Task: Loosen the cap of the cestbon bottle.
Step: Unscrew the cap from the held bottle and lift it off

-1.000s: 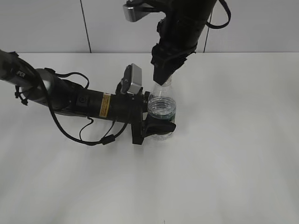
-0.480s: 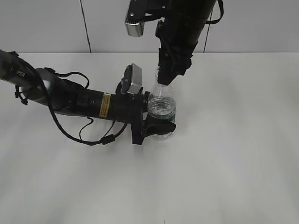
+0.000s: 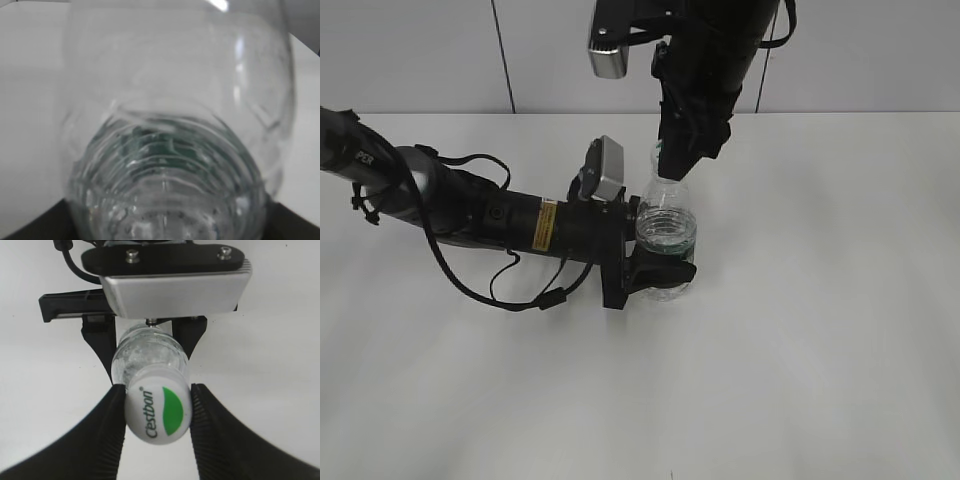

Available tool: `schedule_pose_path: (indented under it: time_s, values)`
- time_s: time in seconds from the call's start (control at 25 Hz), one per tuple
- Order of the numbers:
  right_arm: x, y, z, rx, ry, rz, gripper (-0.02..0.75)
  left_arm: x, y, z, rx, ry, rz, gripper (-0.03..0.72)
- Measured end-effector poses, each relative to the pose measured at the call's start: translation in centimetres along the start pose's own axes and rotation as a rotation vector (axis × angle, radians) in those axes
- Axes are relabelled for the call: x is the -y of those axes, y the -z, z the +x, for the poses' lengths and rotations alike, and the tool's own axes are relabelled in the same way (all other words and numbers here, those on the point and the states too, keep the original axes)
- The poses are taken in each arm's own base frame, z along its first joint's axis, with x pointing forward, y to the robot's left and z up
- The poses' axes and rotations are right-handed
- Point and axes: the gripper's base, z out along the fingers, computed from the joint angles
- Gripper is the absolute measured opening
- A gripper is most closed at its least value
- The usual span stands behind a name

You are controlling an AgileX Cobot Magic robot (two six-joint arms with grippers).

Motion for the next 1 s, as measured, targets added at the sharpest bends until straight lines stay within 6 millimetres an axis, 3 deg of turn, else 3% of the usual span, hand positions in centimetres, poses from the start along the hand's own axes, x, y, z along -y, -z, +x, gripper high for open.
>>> schedule_pose_path:
  time_s: [0.28,0.68,1.0]
  values:
    - [0.0,0.1,0.0,0.001,-0.01,0.001,0.301,0.0,0.0,0.0,0.0,0.0,0.0,0.412]
    - [-0.1,2.1,-0.4,0.032,-0.046,0.053,0.293,0.0,0.0,0.0,-0.001,-0.001,0.002,0.412]
    - [-0.1,3.7,0.1,-0.012,-0.188,0.121,0.293,0.0,0.0,0.0,0.0,-0.001,0.003,0.412]
